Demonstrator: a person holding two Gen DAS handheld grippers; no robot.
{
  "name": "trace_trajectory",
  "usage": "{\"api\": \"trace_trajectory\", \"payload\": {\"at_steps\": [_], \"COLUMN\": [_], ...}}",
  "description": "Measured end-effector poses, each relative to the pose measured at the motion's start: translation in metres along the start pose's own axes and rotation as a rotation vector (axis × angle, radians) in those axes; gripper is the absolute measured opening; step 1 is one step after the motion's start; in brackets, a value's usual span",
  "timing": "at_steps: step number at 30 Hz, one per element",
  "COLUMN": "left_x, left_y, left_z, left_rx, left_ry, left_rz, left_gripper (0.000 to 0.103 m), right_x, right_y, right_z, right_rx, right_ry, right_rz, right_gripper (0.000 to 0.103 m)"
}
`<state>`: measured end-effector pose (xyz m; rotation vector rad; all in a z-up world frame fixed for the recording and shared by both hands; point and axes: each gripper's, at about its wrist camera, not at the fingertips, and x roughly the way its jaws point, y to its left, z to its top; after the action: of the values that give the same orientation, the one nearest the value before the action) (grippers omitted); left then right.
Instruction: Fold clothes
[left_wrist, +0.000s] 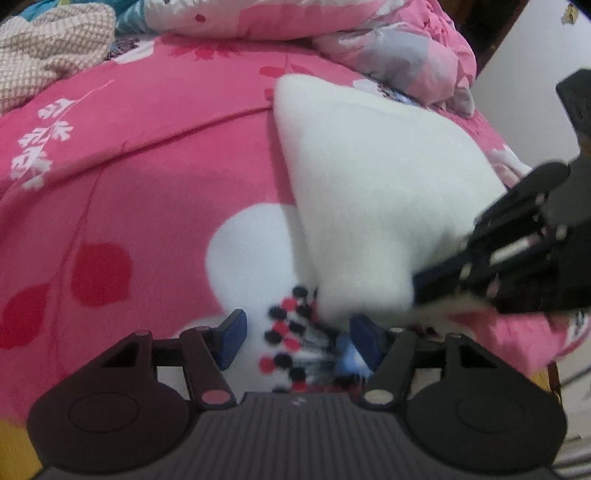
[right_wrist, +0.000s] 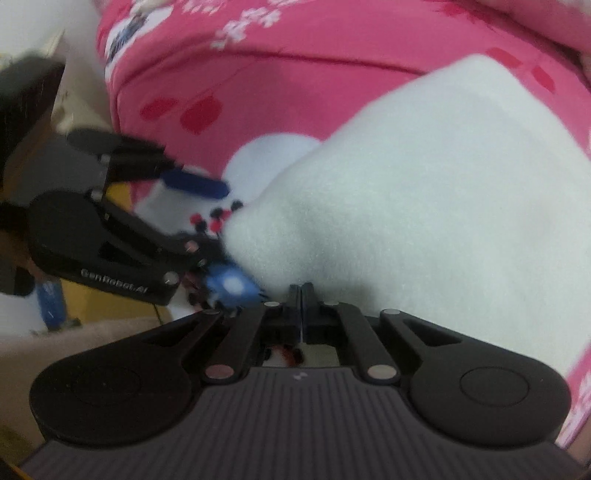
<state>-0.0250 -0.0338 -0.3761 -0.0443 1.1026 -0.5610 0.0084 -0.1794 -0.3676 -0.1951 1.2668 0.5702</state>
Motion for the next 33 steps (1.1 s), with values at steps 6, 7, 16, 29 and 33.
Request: {"api": "trace_trajectory", "payload": {"at_steps": [6,7,16,29,33], "left_x": [-0.034,-0.036,0.021,0.006,0.028], "left_y": [0.022,0.025,0.022,-0.047,-0.068], "left_z": [0.014,0.019,0.035,0.111,0.102], "left_rx": [-0.083,-0.098,0.005,0.342,0.422], "left_ry": [-0.01,-0.025,0.12,0.116,0.124], "left_rz": [-0.111,-0.129,-0.172,-0.29,-0.265], "left_gripper": [0.065,0.068,0.073,0.058,0.056], "right_x": [-0.035,-0.038,0.011,-0.065,-0.016], "right_y": [0.019,0.021,0.0,-0.01,-0.026], "right_z": [0.012,0.014,-0.008,-0.045,-0.067], "right_rx": [0.012,0.016,0.253,0.457,0.427], "right_ry": [-0.087,-0.097,-0.028,-0.12,-0.084], "right_rz": [-0.014,-0.022,-0.133,-0.435,-0.481], "right_gripper": [0.002,0.002,0.0,0.001,0.0]}}
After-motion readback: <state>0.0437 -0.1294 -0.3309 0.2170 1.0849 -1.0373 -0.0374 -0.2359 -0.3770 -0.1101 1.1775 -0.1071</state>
